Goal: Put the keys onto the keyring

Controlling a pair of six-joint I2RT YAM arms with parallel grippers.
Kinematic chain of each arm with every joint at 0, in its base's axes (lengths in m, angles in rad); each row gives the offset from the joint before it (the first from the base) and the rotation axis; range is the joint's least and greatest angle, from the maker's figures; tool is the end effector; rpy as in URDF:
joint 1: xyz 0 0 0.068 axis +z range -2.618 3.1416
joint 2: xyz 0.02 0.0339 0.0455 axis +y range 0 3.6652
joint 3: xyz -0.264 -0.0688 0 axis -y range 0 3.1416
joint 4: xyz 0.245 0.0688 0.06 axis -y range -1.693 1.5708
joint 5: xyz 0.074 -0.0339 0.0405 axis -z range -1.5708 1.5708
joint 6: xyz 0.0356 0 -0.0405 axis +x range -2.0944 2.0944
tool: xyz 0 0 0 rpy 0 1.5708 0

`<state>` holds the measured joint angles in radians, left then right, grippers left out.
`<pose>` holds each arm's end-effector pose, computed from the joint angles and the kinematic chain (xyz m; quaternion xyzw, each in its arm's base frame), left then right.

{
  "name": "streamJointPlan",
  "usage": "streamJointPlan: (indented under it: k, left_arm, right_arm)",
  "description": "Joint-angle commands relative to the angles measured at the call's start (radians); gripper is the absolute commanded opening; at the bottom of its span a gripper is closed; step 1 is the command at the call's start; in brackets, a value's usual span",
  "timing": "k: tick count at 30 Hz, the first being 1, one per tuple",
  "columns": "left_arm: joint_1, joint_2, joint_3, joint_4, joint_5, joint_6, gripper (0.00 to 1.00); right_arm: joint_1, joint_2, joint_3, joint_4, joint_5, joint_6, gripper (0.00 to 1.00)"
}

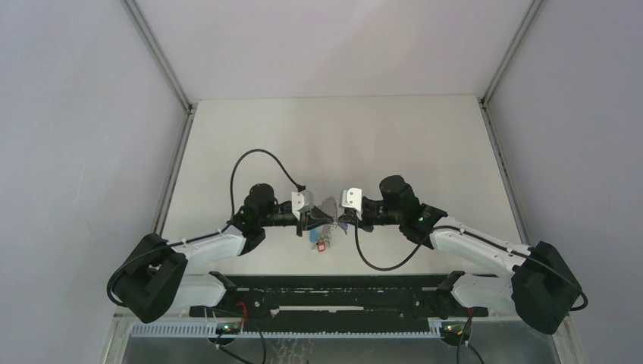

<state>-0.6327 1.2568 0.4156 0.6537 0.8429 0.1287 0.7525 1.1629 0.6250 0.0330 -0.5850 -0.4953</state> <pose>0.1798 -0.1648 0.2037 0.5034 0.5555 -0.4502 0.4851 0.1670 0.1833 0.2317 -0.6007 0.5838 0.3087 0.4506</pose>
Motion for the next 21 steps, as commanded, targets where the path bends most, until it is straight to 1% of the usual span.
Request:
streamJointPlan:
  k: [1,5,12,16,21]
  left_arm:
    - [-0.016,-0.004,0.008,0.085,0.021,-0.024,0.00]
    - [-0.020,-0.003,0.013,0.076,-0.002,-0.032,0.00]
    - [-0.032,-0.007,0.062,-0.035,-0.095,-0.064,0.00]
    - [-0.033,-0.024,0.069,-0.046,-0.140,-0.104,0.00]
    - [-0.035,-0.039,0.083,-0.063,-0.162,-0.146,0.00]
  right_arm:
    - [0.005,0.000,0.006,0.081,-0.035,0.015,0.00]
    - [0.013,-0.006,0.006,0.074,-0.030,0.003,0.00]
    - [0.048,-0.014,0.005,0.053,0.059,-0.029,0.00]
    - [0.062,-0.009,0.006,0.047,0.104,-0.040,0.00]
    - [0.083,-0.008,0.006,0.044,0.147,-0.051,0.00]
